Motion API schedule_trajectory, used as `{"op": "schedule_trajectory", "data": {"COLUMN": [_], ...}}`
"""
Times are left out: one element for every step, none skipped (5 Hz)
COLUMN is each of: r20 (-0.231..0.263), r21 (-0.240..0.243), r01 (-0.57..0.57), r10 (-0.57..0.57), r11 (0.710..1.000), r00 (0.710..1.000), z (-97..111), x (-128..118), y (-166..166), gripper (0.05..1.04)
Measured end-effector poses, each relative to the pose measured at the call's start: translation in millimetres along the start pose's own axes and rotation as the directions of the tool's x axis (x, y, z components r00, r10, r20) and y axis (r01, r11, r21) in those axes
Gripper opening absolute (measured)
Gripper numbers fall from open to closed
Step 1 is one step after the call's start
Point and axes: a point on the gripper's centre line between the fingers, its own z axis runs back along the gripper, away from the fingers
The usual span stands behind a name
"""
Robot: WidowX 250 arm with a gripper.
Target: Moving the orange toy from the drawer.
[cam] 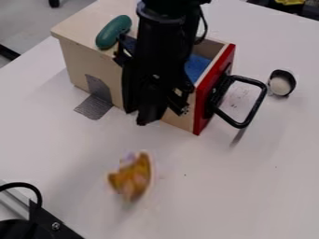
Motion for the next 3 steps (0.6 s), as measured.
{"op": "schedule_trajectory", "data": {"r20": [-0.011,0.041,0.105], "r21": [-0.016,-0.056,-0.092], "r01": [-0.025,-0.05,-0.087], "r10": [0.025,0.052,0.096], "r11": [1.0,0.997,0.992], "r00": [1.0,0.998,0.99], "z": [-0.1,16.2,37.8], "x": [-2.5,-6.8,-9.2], "y": [1.2,2.8,8.2], "gripper": [0.78,0.999,0.999]}}
